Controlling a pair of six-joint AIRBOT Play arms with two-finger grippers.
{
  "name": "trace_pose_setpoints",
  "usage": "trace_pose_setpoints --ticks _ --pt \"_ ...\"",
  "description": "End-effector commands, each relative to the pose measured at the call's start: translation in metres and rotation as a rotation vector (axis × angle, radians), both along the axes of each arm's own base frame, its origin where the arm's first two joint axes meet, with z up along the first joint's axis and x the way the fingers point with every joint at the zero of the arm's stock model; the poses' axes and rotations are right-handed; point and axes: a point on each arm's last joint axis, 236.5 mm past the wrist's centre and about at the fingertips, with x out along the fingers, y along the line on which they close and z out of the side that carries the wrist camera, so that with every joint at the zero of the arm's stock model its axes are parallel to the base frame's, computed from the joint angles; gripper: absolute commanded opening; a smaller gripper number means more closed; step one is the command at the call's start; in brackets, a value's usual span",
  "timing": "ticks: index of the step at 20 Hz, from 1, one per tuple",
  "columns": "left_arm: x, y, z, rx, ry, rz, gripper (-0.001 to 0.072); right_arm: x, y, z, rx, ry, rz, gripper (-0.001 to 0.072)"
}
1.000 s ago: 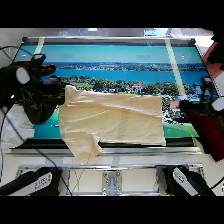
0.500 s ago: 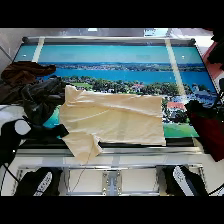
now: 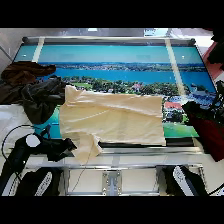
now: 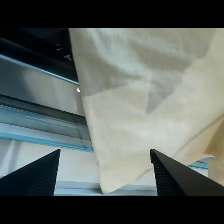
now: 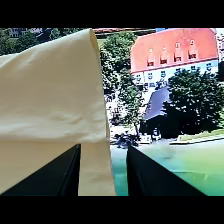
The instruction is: Fold the shirts.
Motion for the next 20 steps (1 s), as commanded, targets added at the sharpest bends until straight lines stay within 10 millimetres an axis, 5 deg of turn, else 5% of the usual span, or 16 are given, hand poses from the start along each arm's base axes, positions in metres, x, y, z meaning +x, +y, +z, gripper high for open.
trace_pose_setpoints --ticks 1,3,6,9,11,12,15,20 --pt "0.006 -0.012 -0.008 -0.057 -0.022 0.076 0.0647 0.002 0.004 0.003 0.023 -0.015 -0.001 0.0344" --pt "0.009 -0.011 -0.012 -0.057 -0.034 0.095 0.0582 0.004 0.006 0.004 0.035 -0.021 -0.001 0.0344" --pt "0.014 -0.009 -0.014 -0.049 -0.060 0.107 0.0577 0.005 0.008 0.006 0.048 -0.029 -0.002 0.0344" --pt "0.018 -0.008 -0.015 -0.043 -0.080 0.110 0.0304 0.006 0.010 0.007 0.056 -0.033 -0.002 0.0344" --pt "0.018 -0.007 -0.016 -0.040 -0.090 0.086 0.0054 0.005 0.010 0.007 0.056 -0.032 -0.002 0.0344" --pt "0.018 -0.008 -0.016 -0.040 -0.096 0.074 0.0013 0.005 0.010 0.007 0.057 -0.030 0.000 0.0344" --pt "0.013 -0.009 -0.015 -0.046 -0.077 0.065 0.0013 -0.022 0.027 -0.012 0.109 0.103 0.048 0.0344" --pt "0.013 -0.010 -0.015 -0.048 -0.088 0.037 0.0013 -0.104 0.061 -0.103 0.265 0.455 0.010 0.0345"
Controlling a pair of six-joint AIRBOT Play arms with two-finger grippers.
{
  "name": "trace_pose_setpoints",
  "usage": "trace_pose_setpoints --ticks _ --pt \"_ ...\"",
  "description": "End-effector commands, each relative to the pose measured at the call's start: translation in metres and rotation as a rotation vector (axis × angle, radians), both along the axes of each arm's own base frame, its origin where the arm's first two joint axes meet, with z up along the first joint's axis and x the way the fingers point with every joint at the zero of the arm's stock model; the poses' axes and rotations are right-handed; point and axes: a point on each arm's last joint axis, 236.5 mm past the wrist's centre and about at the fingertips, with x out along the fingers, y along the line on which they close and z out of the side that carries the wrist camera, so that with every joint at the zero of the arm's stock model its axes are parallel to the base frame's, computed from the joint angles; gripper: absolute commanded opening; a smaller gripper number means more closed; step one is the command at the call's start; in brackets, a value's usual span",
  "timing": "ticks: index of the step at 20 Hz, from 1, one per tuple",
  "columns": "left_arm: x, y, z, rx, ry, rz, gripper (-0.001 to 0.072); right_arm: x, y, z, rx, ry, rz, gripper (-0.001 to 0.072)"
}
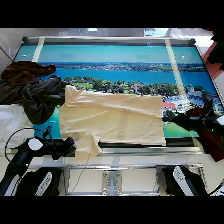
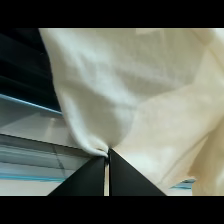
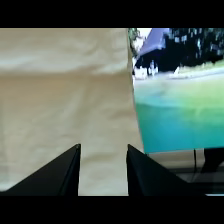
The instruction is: Fold the shirts.
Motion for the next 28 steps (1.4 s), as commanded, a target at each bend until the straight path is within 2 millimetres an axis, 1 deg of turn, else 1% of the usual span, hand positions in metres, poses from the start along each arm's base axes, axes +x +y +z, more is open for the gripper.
trace_pose_setpoints --ticks 1,2,4,6,9,11,13,15,17,20,23,26,28 --pt "-0.003 -0.003 0.001 -0.011 -0.001 -0.027 0.0013 -0.054 0.017 -0.053 0.071 0.225 -0.049 0.0345" --pt "-0.002 -0.005 0.003 -0.022 -0.007 -0.034 0.0013 -0.065 0.022 -0.063 0.090 0.267 -0.061 0.0345" --pt "0.000 -0.009 0.005 -0.042 -0.015 -0.030 0.0013 -0.080 0.033 -0.071 0.135 0.325 -0.075 0.0346" --pt "0.000 -0.011 0.006 -0.049 -0.016 -0.027 0.0013 -0.080 0.038 -0.071 0.156 0.326 -0.073 0.0346" --pt "-0.001 -0.011 0.006 -0.049 -0.019 -0.040 0.0013 -0.082 0.039 -0.071 0.163 0.338 -0.084 0.0346" --pt "0.000 -0.012 0.006 -0.051 -0.020 -0.038 0.0013 -0.084 0.036 -0.073 0.148 0.350 -0.086 0.0347" --pt "0.000 -0.012 0.006 -0.052 -0.020 -0.038 0.0013 -0.088 0.031 -0.078 0.135 0.383 -0.108 0.0346" --pt "0.000 -0.012 0.006 -0.051 -0.020 -0.038 0.0013 -0.090 0.032 -0.086 0.153 0.423 -0.110 0.0346" --pt "0.000 -0.012 0.006 -0.054 -0.019 -0.037 0.0013 -0.090 0.032 -0.098 0.167 0.459 -0.111 0.0346" --pt "0.000 -0.018 0.010 -0.084 -0.016 -0.030 0.0013 -0.096 0.036 -0.109 0.194 0.521 -0.103 0.0346" --pt "0.000 -0.019 0.011 -0.089 -0.020 -0.032 0.0013 -0.087 0.029 -0.113 0.164 0.483 -0.106 0.0344" --pt "0.001 -0.019 0.011 -0.089 -0.022 -0.031 0.0013 -0.078 0.024 -0.115 0.147 0.446 -0.127 0.0303" --pt "0.001 -0.019 0.011 -0.089 -0.021 -0.031 0.0013 -0.072 0.021 -0.116 0.142 0.422 -0.144 0.0303"
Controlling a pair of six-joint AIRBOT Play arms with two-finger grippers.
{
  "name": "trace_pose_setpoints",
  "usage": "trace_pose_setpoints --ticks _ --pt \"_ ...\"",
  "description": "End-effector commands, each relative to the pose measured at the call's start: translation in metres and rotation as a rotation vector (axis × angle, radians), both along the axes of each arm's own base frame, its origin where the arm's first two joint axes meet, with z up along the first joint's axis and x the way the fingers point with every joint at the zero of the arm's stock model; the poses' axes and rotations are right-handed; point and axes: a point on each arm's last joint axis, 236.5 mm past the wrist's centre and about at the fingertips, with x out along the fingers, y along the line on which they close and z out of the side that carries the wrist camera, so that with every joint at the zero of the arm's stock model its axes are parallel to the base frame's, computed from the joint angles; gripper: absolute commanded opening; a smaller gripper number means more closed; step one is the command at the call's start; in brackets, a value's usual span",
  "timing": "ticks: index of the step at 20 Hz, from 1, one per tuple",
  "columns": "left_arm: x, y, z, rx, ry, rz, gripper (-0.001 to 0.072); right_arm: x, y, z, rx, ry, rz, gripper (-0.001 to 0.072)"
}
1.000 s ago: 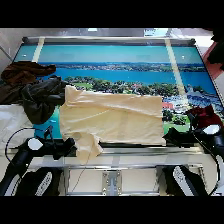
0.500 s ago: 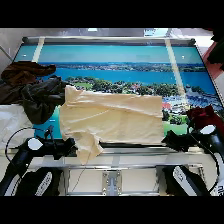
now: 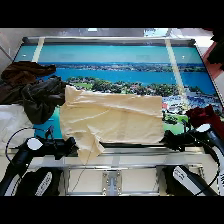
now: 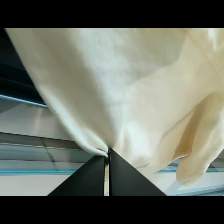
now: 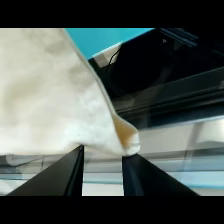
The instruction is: Fold the shirts.
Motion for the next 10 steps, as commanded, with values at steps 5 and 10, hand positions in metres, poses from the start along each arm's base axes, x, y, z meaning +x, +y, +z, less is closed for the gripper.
trace_pose_setpoints --ticks 5,10 --pt "0.0005 -0.0004 0.0005 -0.003 -0.002 0.001 0.0013 0.0206 -0.0133 -0.0063 -0.059 -0.075 -0.041 0.0309" --pt "0.0005 -0.0004 0.0005 -0.002 -0.002 0.001 0.0013 0.0242 -0.0163 -0.0071 -0.072 -0.089 -0.048 0.0038"
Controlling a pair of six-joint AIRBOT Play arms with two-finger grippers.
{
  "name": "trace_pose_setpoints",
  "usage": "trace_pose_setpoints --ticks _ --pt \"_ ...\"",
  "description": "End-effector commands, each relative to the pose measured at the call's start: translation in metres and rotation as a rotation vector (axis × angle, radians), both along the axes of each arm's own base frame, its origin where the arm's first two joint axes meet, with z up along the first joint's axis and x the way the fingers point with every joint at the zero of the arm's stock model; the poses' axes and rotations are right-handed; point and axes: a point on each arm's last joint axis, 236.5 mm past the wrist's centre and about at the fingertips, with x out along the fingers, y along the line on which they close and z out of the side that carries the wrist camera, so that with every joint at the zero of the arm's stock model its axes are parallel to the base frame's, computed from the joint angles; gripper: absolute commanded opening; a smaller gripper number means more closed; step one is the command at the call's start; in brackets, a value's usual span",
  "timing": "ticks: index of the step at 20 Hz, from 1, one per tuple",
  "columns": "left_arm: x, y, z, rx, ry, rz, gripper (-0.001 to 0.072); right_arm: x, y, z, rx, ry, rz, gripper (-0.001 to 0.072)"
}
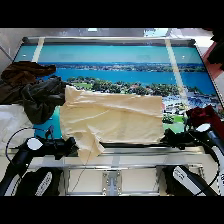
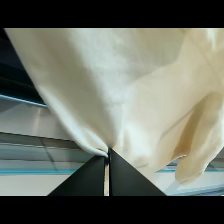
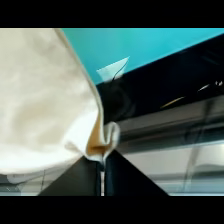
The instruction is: Fold the shirts.
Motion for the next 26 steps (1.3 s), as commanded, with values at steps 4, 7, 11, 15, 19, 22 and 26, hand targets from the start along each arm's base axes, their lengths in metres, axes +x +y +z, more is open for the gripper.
trace_pose_setpoints --ticks 4,7,11,15,19,22,26 --pt "0.003 -0.002 0.003 -0.006 -0.021 -0.016 0.0013 0.021 -0.002 0.002 -0.008 -0.084 -0.027 0.0029" --pt "0.029 -0.003 0.029 -0.006 -0.131 -0.063 0.0013 0.028 0.004 0.019 0.020 -0.136 0.014 0.0028" --pt "0.087 0.004 0.097 0.045 -0.358 -0.098 0.0013 0.061 -0.015 0.080 -0.072 -0.295 0.070 0.0028" --pt "0.141 0.014 0.170 0.106 -0.625 -0.084 0.0011 0.100 -0.024 0.144 -0.120 -0.473 0.074 0.0027" --pt "0.175 0.017 0.203 0.145 -0.750 -0.123 0.0010 0.138 -0.012 0.175 -0.137 -0.617 0.108 0.0026" --pt "0.220 0.021 0.202 0.196 -0.785 -0.151 0.0010 0.174 -0.008 0.181 -0.176 -0.691 0.113 0.0026" --pt "0.284 0.025 0.170 0.258 -0.740 -0.198 0.0010 0.219 -0.027 0.169 -0.194 -0.689 0.054 0.0026"
